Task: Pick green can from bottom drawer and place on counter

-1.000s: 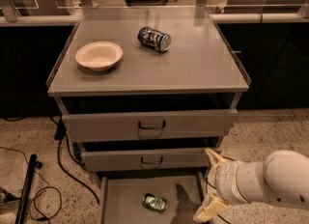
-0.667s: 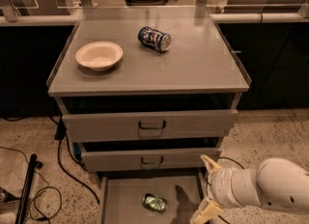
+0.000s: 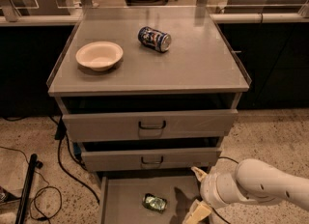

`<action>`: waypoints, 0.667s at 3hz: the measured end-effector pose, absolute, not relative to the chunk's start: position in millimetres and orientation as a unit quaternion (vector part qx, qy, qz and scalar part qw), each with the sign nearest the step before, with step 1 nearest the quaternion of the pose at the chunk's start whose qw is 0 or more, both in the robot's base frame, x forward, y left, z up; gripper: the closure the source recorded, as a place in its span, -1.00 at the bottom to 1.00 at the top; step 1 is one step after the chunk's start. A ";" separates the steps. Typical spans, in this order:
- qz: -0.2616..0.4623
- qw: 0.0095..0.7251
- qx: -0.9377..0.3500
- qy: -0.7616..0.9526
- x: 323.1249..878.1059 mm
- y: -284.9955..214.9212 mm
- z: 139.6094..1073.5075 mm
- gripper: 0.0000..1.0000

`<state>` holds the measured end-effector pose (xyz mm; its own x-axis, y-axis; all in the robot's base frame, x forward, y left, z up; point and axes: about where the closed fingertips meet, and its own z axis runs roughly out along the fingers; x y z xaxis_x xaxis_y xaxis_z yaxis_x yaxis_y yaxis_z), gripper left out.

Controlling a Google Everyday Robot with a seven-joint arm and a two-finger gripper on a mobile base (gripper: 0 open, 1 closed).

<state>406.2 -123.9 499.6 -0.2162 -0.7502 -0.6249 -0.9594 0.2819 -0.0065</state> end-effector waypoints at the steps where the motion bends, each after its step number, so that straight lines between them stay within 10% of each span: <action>1: 0.197 0.267 -0.567 0.754 406.5 -123.1 498.2 -1.00; 2: 0.216 0.270 -0.574 0.742 410.6 -112.4 479.8 -1.00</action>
Offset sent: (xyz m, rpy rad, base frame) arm 0.0109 0.0231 -0.0427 0.0734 0.0127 0.0758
